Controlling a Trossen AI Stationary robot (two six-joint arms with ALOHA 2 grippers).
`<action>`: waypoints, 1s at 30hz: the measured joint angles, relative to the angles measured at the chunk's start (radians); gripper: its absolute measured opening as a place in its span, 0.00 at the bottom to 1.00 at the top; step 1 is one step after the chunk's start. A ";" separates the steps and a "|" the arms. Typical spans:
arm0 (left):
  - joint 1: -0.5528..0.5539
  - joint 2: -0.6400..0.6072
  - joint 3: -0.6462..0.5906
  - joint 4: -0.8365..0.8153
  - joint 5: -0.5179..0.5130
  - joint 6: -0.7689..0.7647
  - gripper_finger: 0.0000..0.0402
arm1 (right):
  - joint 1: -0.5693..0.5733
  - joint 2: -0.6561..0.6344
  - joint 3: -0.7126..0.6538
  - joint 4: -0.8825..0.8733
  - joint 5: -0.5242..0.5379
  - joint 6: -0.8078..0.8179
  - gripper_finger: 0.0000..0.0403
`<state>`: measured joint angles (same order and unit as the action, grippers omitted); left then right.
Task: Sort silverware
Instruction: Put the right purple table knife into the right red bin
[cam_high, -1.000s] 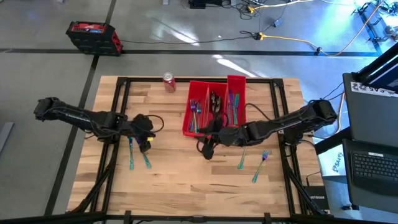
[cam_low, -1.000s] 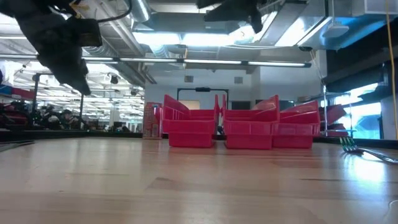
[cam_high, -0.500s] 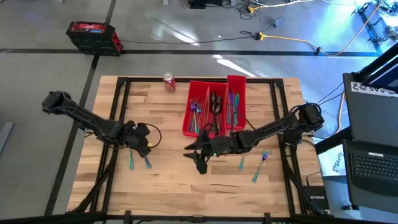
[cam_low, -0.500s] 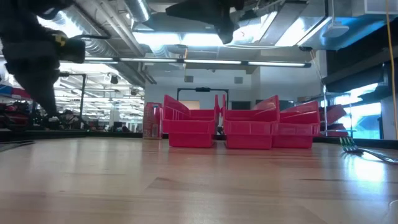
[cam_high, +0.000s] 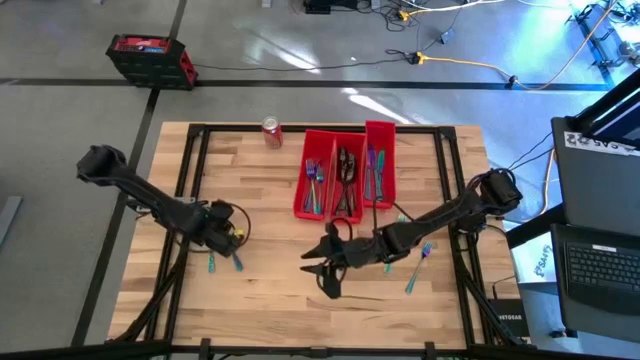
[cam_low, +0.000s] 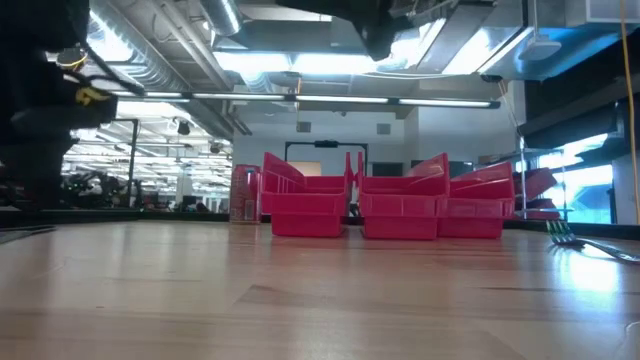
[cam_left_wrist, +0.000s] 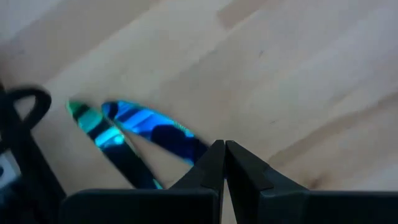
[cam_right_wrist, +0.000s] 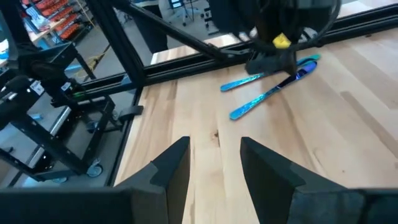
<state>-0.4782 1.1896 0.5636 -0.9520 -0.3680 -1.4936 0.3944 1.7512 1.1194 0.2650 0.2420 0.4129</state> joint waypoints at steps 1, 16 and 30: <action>-0.002 0.016 0.000 0.001 0.003 -0.020 0.00 | -0.001 0.000 0.000 0.005 0.000 0.000 0.31; -0.003 0.190 0.000 0.039 -0.003 -0.148 0.00 | -0.002 0.000 0.000 0.003 -0.033 -0.003 0.31; -0.039 0.191 0.002 0.366 0.074 -0.084 0.00 | -0.001 -0.002 0.000 0.031 -0.326 -0.060 0.31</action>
<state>-0.5173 1.3808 0.5659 -0.5859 -0.2944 -1.5774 0.3939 1.7493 1.1198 0.2956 -0.0837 0.3527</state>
